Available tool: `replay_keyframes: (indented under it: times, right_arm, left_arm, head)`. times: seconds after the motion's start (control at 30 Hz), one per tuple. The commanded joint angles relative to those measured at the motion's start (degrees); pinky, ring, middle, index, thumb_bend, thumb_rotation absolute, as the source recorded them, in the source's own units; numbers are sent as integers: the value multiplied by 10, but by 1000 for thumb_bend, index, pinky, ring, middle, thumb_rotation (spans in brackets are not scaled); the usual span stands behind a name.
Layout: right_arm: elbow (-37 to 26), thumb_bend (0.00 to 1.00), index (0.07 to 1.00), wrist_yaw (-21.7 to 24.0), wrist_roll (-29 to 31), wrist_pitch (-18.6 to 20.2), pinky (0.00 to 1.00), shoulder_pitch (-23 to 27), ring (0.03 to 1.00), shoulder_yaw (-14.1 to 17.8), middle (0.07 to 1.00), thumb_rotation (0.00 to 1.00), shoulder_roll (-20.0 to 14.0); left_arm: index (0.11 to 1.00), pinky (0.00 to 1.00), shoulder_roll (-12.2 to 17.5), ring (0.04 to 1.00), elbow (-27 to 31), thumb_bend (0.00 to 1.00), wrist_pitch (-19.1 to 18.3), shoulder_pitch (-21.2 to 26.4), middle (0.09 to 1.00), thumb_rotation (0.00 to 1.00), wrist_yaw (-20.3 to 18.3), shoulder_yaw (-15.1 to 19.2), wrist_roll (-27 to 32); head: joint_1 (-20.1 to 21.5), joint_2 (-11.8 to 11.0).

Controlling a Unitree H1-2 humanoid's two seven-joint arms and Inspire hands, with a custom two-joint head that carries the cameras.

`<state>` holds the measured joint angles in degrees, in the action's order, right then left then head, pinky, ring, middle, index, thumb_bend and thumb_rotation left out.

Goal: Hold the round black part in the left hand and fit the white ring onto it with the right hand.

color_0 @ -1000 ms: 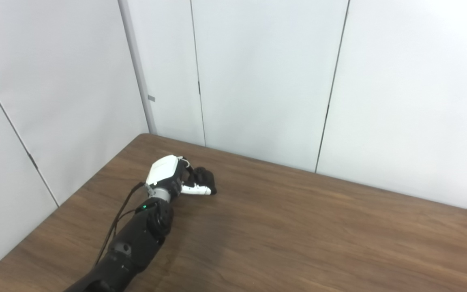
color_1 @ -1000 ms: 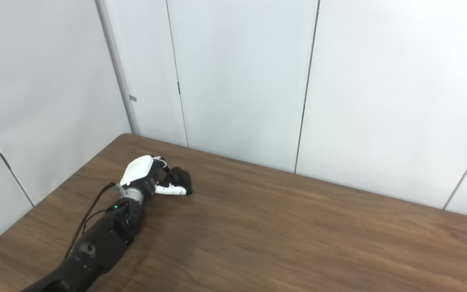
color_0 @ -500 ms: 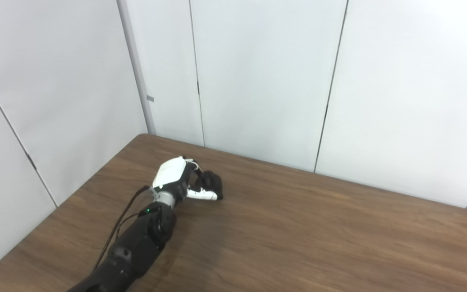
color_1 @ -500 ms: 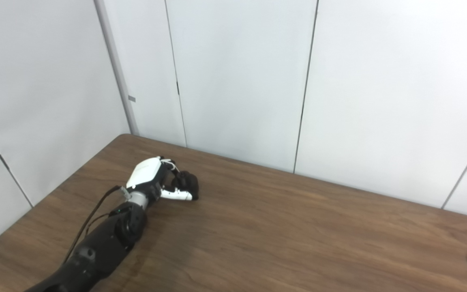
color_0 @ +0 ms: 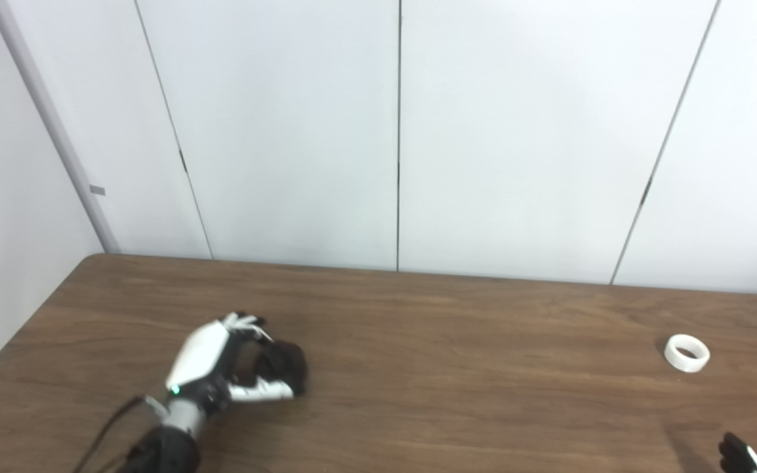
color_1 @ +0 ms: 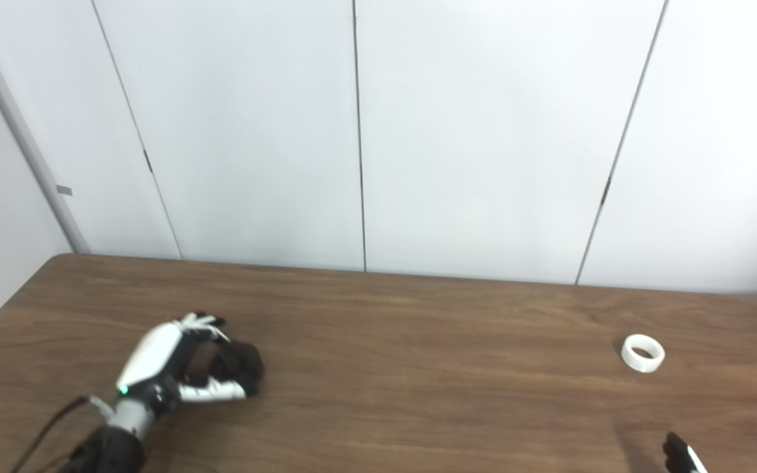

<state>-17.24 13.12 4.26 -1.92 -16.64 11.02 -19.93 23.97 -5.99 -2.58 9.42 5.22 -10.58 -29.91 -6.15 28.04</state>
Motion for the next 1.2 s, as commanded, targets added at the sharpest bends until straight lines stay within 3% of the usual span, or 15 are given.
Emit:
replay_keyframes:
  times: [0.0,0.23,0.37,0.5,0.6,0.7,0.9,1.07,1.17]
  right_arm:
    - [-7,437,1000,-15,-3,-25,1000,10,1000,4,1000,497,3]
    - [-11,526,1000,-23,-14,-20,1000,25,1000,10,1000,564,2]
    - [-22,567,1000,-32,-27,-11,1000,49,1000,20,1000,546,-11]
    - [-41,616,982,-39,-50,9,978,86,1000,36,1000,446,-33]
    - [-74,654,968,-44,-99,64,992,128,1000,45,1000,364,-62]
    - [-95,815,935,-38,-162,149,942,187,1000,42,1000,393,-101]
    - [-33,944,912,-15,-206,196,861,288,1000,2,1000,317,-154]
    - [51,1000,878,-21,-249,159,820,346,1000,-44,1000,396,-178]
    - [97,1000,860,-16,-280,159,862,382,1000,-77,1000,389,-189]
  left_arm:
    - [479,1000,2,978,29,519,23,-2,881,41,-1,-5,-14]
    - [480,1000,-14,978,86,518,40,-34,871,41,-25,-29,-35]
    - [480,1000,-19,989,111,517,45,-45,874,41,-44,-39,-38]
    - [480,1000,-26,991,130,516,50,-52,874,41,-58,-44,-46]
    - [480,1000,-29,990,141,517,56,-54,875,42,-65,-49,-56]
    - [479,1000,-30,986,150,518,60,-57,869,43,-74,-54,-61]
    - [479,1000,-22,980,158,518,88,-67,861,42,-89,-63,-72]
    - [479,1000,-14,972,152,518,111,-69,852,41,-101,-61,-71]
    - [479,1000,-9,967,150,518,120,-69,842,40,-109,-58,-69]
  head:
    - [1,1]
    - [11,3]
    - [23,11]
    - [28,25]
    - [36,36]
    - [52,35]
    - [129,34]
    - [174,29]
    - [193,27]
